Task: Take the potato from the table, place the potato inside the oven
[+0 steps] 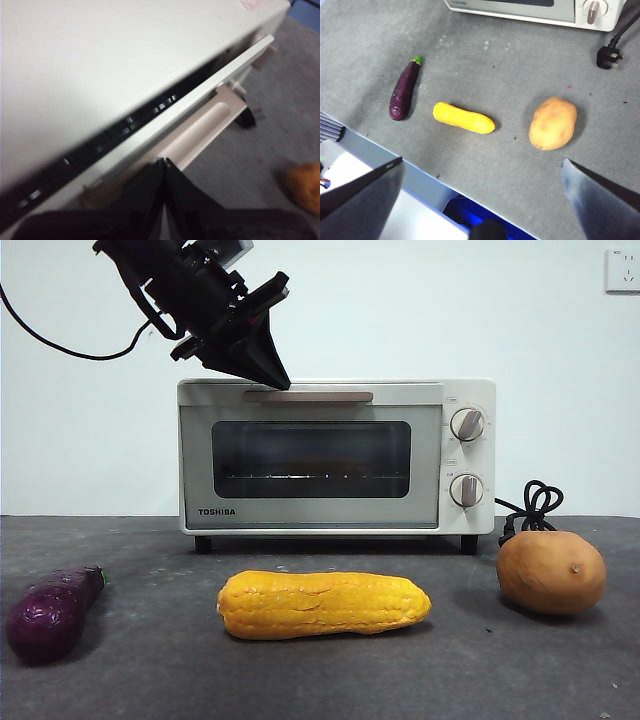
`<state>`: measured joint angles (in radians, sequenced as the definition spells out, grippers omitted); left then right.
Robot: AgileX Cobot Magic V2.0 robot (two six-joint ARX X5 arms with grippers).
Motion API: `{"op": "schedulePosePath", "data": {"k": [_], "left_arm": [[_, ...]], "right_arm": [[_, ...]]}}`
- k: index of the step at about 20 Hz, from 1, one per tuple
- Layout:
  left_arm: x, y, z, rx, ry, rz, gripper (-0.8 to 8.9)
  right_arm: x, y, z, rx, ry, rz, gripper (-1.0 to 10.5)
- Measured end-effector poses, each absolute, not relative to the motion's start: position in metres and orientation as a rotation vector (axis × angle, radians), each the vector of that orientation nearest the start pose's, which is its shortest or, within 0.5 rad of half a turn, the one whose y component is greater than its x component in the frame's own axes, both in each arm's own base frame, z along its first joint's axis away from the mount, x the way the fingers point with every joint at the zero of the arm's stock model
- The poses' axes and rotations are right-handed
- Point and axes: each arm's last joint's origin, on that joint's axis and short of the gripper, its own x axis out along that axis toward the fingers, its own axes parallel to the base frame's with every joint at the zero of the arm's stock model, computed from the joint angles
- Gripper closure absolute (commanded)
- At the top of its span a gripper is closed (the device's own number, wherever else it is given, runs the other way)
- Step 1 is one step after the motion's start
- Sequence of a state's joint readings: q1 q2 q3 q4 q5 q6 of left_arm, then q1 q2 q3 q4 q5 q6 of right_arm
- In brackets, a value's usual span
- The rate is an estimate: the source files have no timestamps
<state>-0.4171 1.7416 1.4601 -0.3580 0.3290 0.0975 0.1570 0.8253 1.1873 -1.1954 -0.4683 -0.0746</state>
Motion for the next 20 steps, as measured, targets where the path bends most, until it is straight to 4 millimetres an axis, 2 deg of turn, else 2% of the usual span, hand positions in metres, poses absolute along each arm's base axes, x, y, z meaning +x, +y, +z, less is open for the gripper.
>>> {"op": "schedulePosePath", "data": {"k": [2, 7, 14, 17, 19, 20], "left_arm": [[0.344, -0.176, 0.292, 0.124, 0.706, -0.800, 8.21], [0.324, -0.192, 0.265, 0.126, 0.943, -0.893, 8.21], [0.309, -0.198, 0.259, 0.146, 1.062, -0.914, 8.21], [0.308, -0.197, 0.262, 0.146, 1.057, -0.913, 8.21], [0.302, -0.194, 0.277, 0.148, 1.012, -0.912, 8.21], [0.296, -0.189, 0.291, 0.150, 0.966, -0.908, 8.20]], "right_arm": [[0.108, 0.030, 0.371, 0.063, 0.813, 0.619, 3.2], [0.108, 0.030, 0.371, 0.063, 0.813, 0.618, 3.2], [0.118, 0.032, 0.368, 0.066, 0.845, 0.613, 3.2], [0.126, 0.033, 0.365, 0.067, 0.873, 0.602, 3.2], [0.134, 0.033, 0.361, 0.053, 0.904, 0.562, 3.2], [0.140, 0.033, 0.358, 0.048, 0.930, 0.538, 3.2]]}}
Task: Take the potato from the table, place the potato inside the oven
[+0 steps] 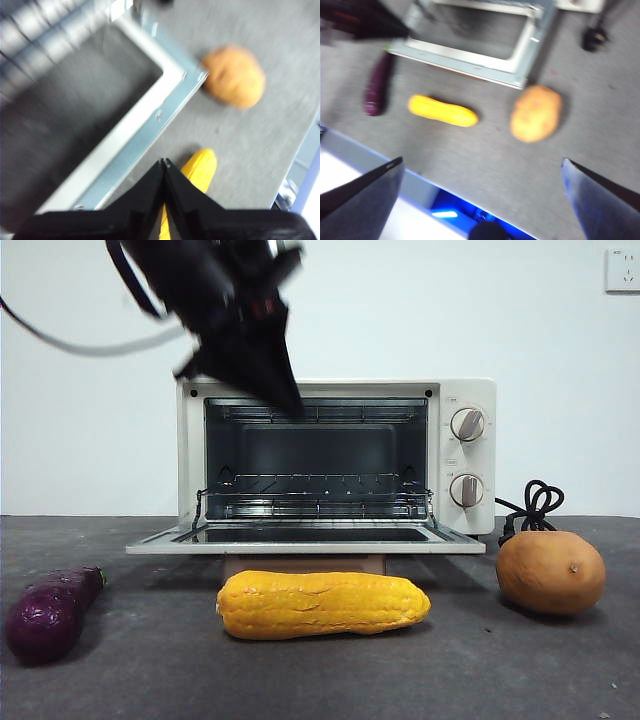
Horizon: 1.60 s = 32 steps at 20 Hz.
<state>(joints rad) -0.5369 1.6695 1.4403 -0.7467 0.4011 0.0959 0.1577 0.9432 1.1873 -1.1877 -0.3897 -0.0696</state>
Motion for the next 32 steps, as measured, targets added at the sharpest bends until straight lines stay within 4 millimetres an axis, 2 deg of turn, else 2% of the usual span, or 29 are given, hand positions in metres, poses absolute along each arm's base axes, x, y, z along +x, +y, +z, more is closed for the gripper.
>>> {"op": "schedulePosePath", "data": {"k": [3, 6, 9, 11, 15, 19, 24, 28, 32], "left_arm": [[0.271, -0.171, 0.338, 0.160, 0.810, -0.873, 8.21], [0.236, -0.149, 0.380, 0.159, 0.661, -0.850, 8.21], [0.189, -0.119, 0.420, 0.151, 0.505, -0.796, 8.21], [0.158, -0.099, 0.436, 0.153, 0.444, -0.752, 8.21], [0.112, -0.071, 0.448, 0.150, 0.400, -0.710, 8.21], [0.089, -0.057, 0.449, 0.156, 0.388, -0.672, 8.21], [0.082, -0.052, 0.449, 0.158, 0.392, -0.668, 8.21], [0.082, -0.052, 0.449, 0.158, 0.394, -0.668, 8.21], [0.082, -0.052, 0.449, 0.157, 0.388, -0.668, 8.21]], "right_arm": [[0.160, 0.036, 0.347, 0.035, 1.010, 0.488, 3.3], [0.181, 0.046, 0.335, -0.001, 1.081, 0.469, 3.3], [0.206, 0.061, 0.315, -0.052, 1.159, 0.441, 3.5], [0.222, 0.070, 0.300, -0.086, 1.220, 0.408, 3.6], [0.246, 0.088, 0.274, -0.117, 1.282, 0.382, 3.6], [0.264, 0.103, 0.245, -0.155, 1.348, 0.350, 3.6], [0.279, 0.112, 0.218, -0.154, 1.392, 0.326, 3.6], [0.277, 0.111, 0.196, -0.137, 1.397, 0.306, 3.6], [0.277, 0.111, 0.189, -0.124, 1.375, 0.304, 5.6]]}}
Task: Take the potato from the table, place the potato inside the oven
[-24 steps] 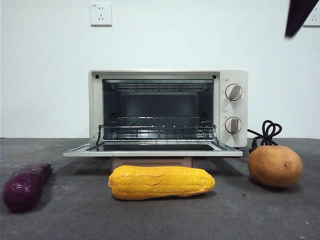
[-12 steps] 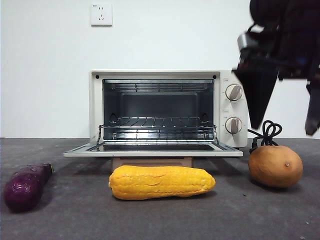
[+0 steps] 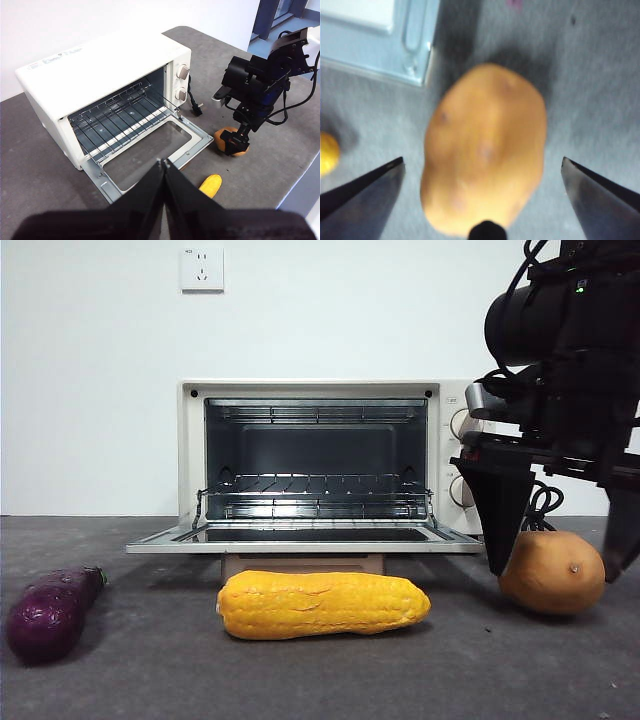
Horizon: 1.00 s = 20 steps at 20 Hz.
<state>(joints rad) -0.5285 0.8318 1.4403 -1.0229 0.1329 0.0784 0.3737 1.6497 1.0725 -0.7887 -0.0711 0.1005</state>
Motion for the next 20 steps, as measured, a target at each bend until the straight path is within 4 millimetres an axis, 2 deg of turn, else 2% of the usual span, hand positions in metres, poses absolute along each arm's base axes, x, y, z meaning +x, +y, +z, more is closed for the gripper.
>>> {"op": "schedulePosePath", "data": {"k": [3, 6, 11, 13, 16, 18, 20], "left_arm": [[0.082, -0.052, 0.449, 0.157, 0.389, -0.668, 8.21], [0.082, -0.052, 0.449, 0.158, 0.389, -0.668, 8.21], [0.082, -0.052, 0.449, 0.158, 0.389, -0.668, 8.21], [0.082, -0.052, 0.449, 0.158, 0.389, -0.668, 8.21], [0.083, -0.053, 0.449, 0.167, 0.390, -0.669, 8.21], [0.086, -0.054, 0.448, 0.171, 0.398, -0.670, 8.21], [0.089, -0.056, 0.447, 0.177, 0.409, -0.671, 8.21]], "right_arm": [[0.278, 0.111, 0.189, -0.118, 1.368, 0.302, 7.9], [0.278, 0.111, 0.189, -0.118, 1.369, 0.301, 9.7], [0.271, 0.110, 0.193, -0.121, 1.396, 0.304, 9.6], [0.261, 0.110, 0.210, -0.123, 1.353, 0.324, 9.6], [0.242, 0.114, 0.248, -0.116, 1.186, 0.387, 9.6], [0.238, 0.120, 0.261, -0.089, 1.084, 0.456, 9.6], [0.243, 0.131, 0.266, -0.047, 0.996, 0.519, 9.6]]}}
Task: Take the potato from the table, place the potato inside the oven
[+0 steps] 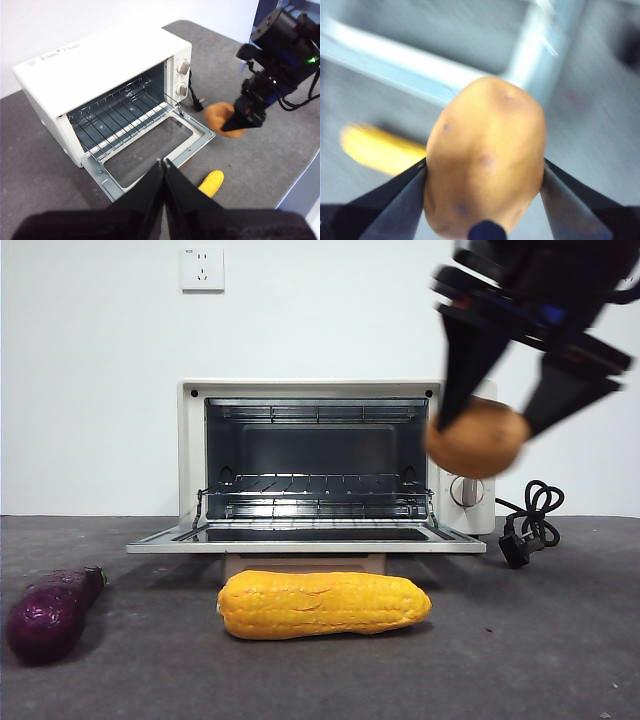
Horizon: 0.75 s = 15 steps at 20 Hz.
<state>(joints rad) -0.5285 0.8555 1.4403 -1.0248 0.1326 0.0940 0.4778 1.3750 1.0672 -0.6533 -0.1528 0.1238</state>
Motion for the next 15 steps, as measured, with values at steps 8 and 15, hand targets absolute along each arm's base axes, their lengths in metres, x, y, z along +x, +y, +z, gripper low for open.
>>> {"op": "schedulePosePath", "data": {"k": [8, 15], "left_arm": [[0.088, -0.056, 0.442, 0.190, 0.465, -0.671, 8.21], [0.086, -0.055, 0.438, 0.201, 0.515, -0.671, 8.21]], "right_arm": [[0.298, 0.175, 0.232, 0.145, 0.771, 0.538, 9.6], [0.321, 0.185, 0.226, 0.268, 0.590, 0.469, 9.6]]}}
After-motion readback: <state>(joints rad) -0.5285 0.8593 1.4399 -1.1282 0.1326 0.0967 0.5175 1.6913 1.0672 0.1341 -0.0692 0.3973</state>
